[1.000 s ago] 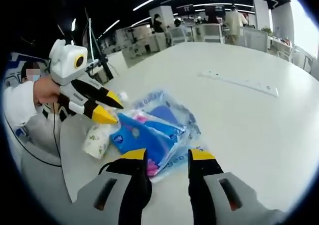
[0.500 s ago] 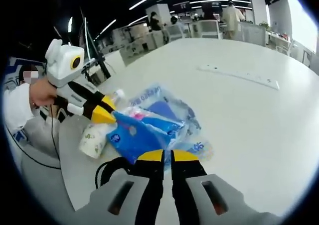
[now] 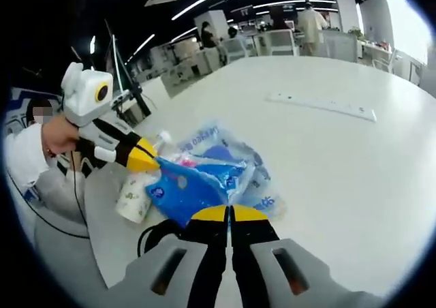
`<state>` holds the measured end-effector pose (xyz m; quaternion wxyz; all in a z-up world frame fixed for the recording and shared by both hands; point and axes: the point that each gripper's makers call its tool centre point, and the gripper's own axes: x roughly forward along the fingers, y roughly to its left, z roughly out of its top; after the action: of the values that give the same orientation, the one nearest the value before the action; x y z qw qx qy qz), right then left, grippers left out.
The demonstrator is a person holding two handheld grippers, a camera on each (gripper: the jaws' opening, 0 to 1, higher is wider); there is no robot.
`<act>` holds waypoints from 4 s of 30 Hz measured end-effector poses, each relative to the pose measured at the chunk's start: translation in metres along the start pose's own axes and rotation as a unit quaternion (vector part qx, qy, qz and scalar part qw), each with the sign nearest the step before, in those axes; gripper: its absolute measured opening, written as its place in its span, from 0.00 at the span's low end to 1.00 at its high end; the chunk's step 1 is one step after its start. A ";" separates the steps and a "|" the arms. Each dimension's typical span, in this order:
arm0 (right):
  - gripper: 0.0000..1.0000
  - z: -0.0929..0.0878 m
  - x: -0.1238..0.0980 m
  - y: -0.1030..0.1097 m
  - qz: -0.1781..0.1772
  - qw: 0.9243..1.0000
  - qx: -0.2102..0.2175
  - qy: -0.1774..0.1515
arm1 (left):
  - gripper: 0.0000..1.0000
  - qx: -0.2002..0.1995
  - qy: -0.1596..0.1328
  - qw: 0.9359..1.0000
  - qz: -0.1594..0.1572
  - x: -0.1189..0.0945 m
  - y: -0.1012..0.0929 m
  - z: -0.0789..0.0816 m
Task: Arrange the tabletop items into an orderly group along one side of the table until the central work area is clear of visible clutter.
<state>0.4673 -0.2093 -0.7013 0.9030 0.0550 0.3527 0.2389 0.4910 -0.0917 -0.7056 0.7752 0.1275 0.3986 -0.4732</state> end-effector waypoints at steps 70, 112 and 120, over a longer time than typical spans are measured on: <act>0.00 -0.006 -0.127 -0.260 -0.138 0.987 0.046 -0.076 | 0.00 0.098 -0.050 0.991 -0.072 0.205 -0.123 0.190; 0.16 -0.029 -0.108 -0.280 -0.150 0.984 0.071 -0.070 | 0.13 0.074 -0.048 0.994 -0.062 0.220 -0.121 0.171; 0.24 -0.023 -0.113 -0.281 -0.156 0.982 0.070 -0.079 | 0.21 0.071 -0.054 0.994 -0.059 0.215 -0.119 0.173</act>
<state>0.4907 -0.5114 -0.7252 0.9483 0.0806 0.3002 0.0645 0.5282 -0.3891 -0.7303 0.7551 0.1327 0.3285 -0.5517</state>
